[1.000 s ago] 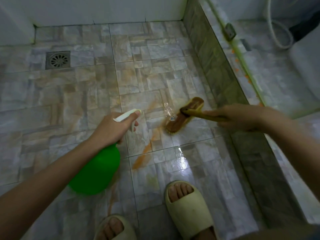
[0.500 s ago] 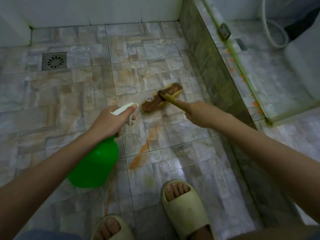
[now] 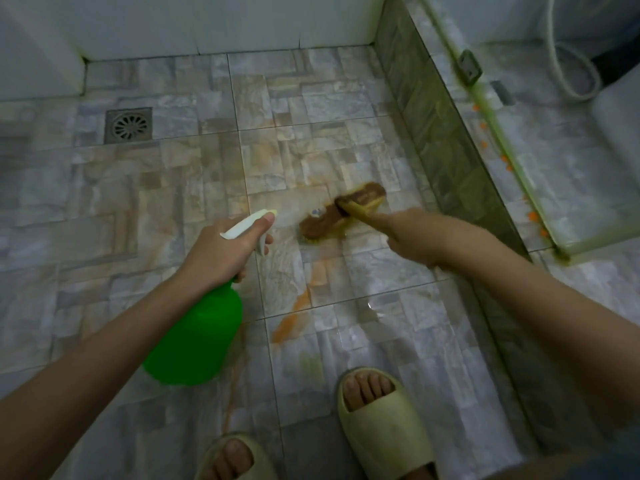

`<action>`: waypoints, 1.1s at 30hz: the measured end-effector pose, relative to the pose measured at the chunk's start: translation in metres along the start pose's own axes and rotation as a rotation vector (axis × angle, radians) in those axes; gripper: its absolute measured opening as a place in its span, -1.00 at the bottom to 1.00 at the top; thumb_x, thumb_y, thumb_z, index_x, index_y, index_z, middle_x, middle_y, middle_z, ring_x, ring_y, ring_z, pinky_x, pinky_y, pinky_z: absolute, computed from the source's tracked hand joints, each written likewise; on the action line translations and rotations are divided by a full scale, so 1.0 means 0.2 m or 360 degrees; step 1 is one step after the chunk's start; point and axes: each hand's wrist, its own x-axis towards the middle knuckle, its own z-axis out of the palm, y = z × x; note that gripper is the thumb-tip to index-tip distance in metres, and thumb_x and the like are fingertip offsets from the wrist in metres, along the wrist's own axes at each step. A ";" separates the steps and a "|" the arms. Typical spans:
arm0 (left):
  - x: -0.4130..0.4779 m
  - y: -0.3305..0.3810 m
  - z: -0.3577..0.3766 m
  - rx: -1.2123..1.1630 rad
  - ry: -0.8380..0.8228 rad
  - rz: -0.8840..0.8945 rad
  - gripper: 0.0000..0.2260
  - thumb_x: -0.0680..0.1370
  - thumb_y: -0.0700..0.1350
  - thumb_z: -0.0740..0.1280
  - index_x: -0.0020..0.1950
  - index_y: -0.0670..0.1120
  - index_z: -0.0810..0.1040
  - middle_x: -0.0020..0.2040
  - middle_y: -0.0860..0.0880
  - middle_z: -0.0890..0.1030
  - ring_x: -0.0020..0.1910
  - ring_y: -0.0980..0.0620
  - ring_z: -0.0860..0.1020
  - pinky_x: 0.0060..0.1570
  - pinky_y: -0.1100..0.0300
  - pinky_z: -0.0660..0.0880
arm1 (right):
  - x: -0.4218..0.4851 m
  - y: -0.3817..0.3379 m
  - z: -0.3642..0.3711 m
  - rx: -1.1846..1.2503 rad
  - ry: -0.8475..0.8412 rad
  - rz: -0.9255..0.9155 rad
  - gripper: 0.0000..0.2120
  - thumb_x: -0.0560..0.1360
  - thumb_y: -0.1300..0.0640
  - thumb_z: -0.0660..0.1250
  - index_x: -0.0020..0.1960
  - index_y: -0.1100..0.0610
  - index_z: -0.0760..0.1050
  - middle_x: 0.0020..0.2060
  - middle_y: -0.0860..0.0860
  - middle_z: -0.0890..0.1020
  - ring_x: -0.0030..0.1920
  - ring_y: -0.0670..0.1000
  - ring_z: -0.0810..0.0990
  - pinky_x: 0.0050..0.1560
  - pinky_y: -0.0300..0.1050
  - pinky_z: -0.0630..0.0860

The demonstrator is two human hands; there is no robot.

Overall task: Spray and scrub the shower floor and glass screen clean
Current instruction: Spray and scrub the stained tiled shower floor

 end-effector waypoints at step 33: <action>0.07 0.14 0.14 -0.0088 -0.0042 0.0137 -0.56 0.59 0.28 0.28 -0.16 -0.05 0.71 -0.12 -0.21 0.73 -0.59 0.02 0.48 -0.38 0.16 0.49 | 0.31 0.35 -0.13 -0.0079 0.0365 0.0269 -0.21 0.58 0.25 0.05 0.48 -0.36 -0.33 -0.11 0.25 0.57 -0.36 0.14 0.54 -0.35 -0.01 0.53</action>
